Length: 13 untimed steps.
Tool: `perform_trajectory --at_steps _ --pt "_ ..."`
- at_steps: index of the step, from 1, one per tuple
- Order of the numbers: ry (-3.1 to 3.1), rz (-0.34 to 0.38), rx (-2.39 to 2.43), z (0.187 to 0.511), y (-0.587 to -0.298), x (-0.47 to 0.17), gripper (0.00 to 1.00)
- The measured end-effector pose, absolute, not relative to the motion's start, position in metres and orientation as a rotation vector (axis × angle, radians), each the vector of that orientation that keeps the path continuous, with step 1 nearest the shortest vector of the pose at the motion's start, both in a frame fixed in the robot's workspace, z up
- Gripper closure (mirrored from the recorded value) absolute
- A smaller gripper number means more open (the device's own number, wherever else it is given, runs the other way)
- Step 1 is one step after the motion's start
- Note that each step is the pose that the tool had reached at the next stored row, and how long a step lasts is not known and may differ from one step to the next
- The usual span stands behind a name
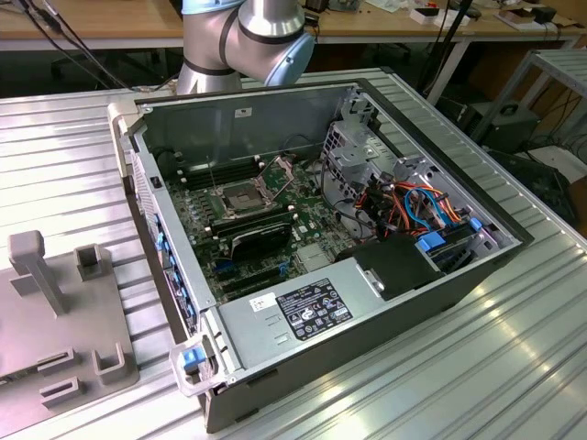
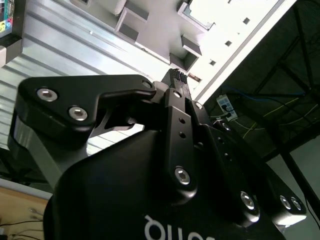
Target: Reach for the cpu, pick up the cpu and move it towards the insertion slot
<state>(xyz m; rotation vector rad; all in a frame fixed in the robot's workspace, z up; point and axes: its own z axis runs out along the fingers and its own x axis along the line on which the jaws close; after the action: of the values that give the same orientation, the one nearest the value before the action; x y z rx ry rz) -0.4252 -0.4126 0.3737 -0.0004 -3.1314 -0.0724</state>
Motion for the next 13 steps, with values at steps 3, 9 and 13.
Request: perform_trajectory --at_steps 3,9,13 --pt "-3.131 -0.072 0.0 0.3734 -0.4145 -0.4262 0.89" --pt "-3.131 -0.072 0.0 0.3734 -0.416 -0.4286 0.89" --pt "-3.131 -0.072 0.0 0.3733 -0.4161 -0.4288 0.89"
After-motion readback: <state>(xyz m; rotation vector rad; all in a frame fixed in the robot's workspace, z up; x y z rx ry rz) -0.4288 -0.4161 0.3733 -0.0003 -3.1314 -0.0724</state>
